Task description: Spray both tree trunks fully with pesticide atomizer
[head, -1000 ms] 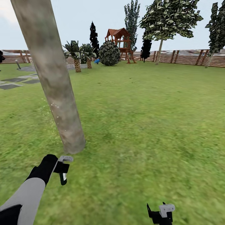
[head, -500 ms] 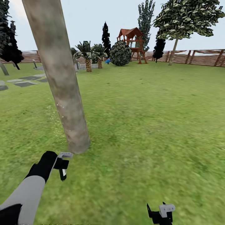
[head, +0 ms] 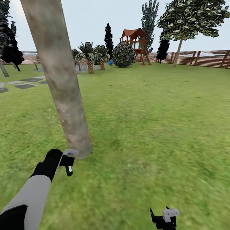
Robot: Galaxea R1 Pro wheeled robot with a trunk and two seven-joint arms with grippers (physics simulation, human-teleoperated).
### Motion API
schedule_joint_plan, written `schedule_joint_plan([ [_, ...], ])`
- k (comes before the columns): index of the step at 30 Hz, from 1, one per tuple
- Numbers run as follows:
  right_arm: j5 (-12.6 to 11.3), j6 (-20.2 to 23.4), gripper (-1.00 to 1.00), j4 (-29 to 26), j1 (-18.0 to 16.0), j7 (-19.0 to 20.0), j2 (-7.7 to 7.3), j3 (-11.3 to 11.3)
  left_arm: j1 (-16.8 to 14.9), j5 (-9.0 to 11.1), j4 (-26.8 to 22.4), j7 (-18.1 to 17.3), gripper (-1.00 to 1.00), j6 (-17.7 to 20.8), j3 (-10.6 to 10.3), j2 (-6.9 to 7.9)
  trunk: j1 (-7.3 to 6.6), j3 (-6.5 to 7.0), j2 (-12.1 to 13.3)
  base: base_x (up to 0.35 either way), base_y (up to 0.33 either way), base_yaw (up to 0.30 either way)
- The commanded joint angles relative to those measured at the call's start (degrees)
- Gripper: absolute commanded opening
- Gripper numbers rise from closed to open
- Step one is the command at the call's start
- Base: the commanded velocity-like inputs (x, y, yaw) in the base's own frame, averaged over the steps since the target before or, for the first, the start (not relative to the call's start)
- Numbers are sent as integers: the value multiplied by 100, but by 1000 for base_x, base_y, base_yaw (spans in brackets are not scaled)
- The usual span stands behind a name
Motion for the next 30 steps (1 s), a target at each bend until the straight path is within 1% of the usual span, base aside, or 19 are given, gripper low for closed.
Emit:
schedule_joint_plan([
  [1, 0, 0, 100, 0, 0, -1, 0, 0, 2, -9, 2, 1, -100, -3, -17, -19, 0, 0, 0, 326, 0, 0],
  [5, 0, 0, 100, 0, 0, -2, 0, 0, 9, -5, 4, 2, -100, -6, -15, -51, 0, 0, 0, 313, 0, 0],
  [7, 0, 0, 100, 0, 0, -1, 1, 0, 12, -9, 5, 3, -100, -9, -6, -58, 0, 0, 0, 67, 0, 0],
  [9, 0, 0, 100, 0, 0, -1, 1, 0, 13, -14, 8, 3, -100, -19, -17, -23, 0, 0, 0, 18, 0, 0],
  [10, 0, 0, 100, 0, 0, 0, 3, 0, 16, -17, 12, 3, -100, -22, 6, 25, 0, 0, 0, 5, 0, 0],
  [13, 0, 0, 100, 0, 0, 0, 4, 0, 42, -6, 20, -7, -100, -26, 32, 332, 0, 0, 0, 1, 0, 0],
  [15, 0, 0, 100, 0, 0, 1, 6, 0, 46, -6, 53, 3, -100, -35, 24, 358, 0, 0, 0, 0, 0, 0],
  [18, 0, 0, 100, 0, 0, 1, 8, 0, 55, 6, 100, 11, -100, -48, -2, 285, 0, 0, 0, 0, 0, 0],
  [19, 0, 0, 100, 0, 0, 1, 9, 0, 56, 11, 119, 12, -100, -49, -4, 236, 0, 0, 0, 0, 0, 0],
  [20, 0, 0, 100, 0, 0, 1, 9, 0, 56, 14, 132, 12, -100, -50, -7, 171, 0, 0, 0, 0, 0, 0],
  [23, 2, 0, 100, 0, 0, 1, 9, 0, 57, 9, 145, 12, -100, -50, -13, -134, 0, 0, 0, 0, 0, 0],
  [25, 1, 0, 100, 0, 0, 1, 9, 0, 57, -10, 146, 12, -100, -50, -29, -193, 0, 0, 0, 0, 0, 0],
  [26, 0, 0, 100, 0, 0, 1, 9, 0, 57, -13, 148, 12, -100, -49, -33, -153, 0, 0, 0, 0, 0, 0],
  [30, 4, 0, 100, 3, 0, 1, 9, 0, 57, -11, 154, 4, -100, -29, -27, 288, 0, 0, 0, 0, 0, 0],
])
